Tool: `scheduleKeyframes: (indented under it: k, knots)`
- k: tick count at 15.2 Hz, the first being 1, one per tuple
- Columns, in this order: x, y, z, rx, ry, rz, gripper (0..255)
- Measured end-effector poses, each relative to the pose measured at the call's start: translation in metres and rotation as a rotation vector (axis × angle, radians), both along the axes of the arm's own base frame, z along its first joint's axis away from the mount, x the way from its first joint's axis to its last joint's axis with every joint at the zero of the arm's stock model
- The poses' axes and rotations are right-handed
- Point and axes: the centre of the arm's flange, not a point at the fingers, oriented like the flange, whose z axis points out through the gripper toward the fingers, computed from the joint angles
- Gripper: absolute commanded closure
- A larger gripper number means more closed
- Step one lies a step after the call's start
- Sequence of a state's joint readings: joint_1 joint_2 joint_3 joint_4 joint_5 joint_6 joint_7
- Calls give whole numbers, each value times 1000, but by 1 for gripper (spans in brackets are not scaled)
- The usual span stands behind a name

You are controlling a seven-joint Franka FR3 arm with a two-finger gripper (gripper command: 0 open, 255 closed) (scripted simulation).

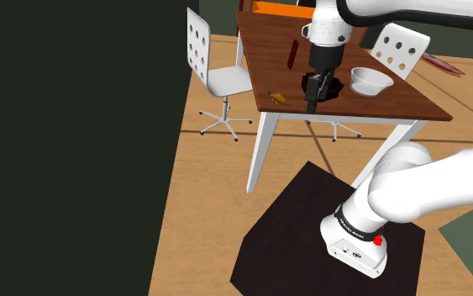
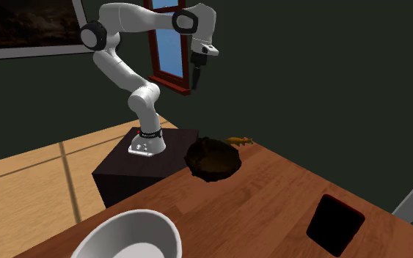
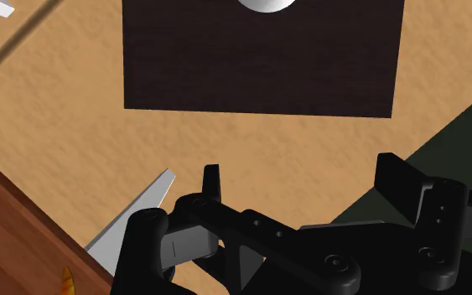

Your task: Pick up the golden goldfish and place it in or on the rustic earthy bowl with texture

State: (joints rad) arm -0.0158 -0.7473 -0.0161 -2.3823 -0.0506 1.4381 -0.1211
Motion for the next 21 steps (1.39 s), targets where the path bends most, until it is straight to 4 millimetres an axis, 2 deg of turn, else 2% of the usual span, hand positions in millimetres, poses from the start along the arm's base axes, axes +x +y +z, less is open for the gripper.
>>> scheduleKeyframes:
  k: [2,4,8,21]
  knots:
    - [3,-2,-3,-1,-4,-1,0]
    - [15,-14,-13,-4,-20,-5,0]
    - [36,-46,-36,-13,-61,-15,0]
    - [132,-152,-105,-43,-199,-45,0]
